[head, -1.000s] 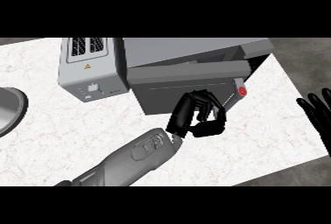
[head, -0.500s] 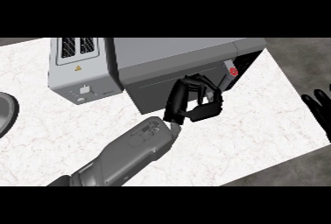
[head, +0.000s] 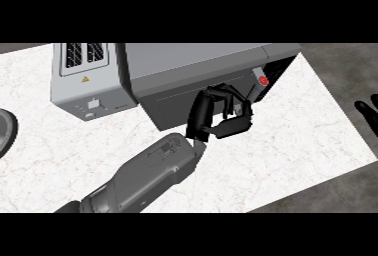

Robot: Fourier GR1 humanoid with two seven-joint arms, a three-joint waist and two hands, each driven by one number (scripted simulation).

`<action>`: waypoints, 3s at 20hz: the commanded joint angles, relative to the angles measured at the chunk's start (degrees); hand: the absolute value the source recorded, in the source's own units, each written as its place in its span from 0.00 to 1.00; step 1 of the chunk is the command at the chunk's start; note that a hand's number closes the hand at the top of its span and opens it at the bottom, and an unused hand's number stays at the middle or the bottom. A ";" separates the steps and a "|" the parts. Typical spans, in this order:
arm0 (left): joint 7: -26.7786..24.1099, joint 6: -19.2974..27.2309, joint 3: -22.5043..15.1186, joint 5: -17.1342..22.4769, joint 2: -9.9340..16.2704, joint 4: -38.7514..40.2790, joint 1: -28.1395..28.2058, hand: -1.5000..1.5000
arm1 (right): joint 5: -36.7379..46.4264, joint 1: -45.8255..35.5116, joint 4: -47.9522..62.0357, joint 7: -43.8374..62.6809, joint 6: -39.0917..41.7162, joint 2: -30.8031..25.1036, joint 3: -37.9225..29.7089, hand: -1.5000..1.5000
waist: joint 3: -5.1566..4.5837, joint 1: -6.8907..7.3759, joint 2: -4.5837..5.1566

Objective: Pick up the milk, place it into the microwave and close the microwave

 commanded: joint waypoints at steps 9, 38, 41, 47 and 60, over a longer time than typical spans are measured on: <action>-4.30 -1.67 3.04 3.99 0.03 6.51 -4.35 1.00 | -4.53 -1.99 -0.94 2.13 -0.04 -1.95 -1.90 0.00 | 0.06 -0.93 0.87; -11.51 -2.82 0.68 10.62 0.03 9.08 -4.86 1.00 | -13.29 -4.76 -0.84 6.62 2.89 -7.02 -4.13 0.00 | 0.17 -1.16 1.22; -11.92 -2.47 0.59 11.24 0.03 8.85 -5.59 1.00 | -14.66 -5.67 -1.25 7.00 3.57 -7.56 -3.95 0.00 | 0.14 -1.27 1.32; -12.51 -2.64 -0.09 12.18 0.03 9.58 -6.12 1.00 | -15.97 -5.16 -0.94 7.94 4.75 -8.52 -3.82 0.00 | 0.26 -1.69 1.18; -13.84 -3.36 -3.08 12.22 0.03 11.44 -7.37 1.00 | -19.38 -6.31 -0.54 8.29 7.08 -10.24 -5.18 0.00 | 0.54 -1.97 1.09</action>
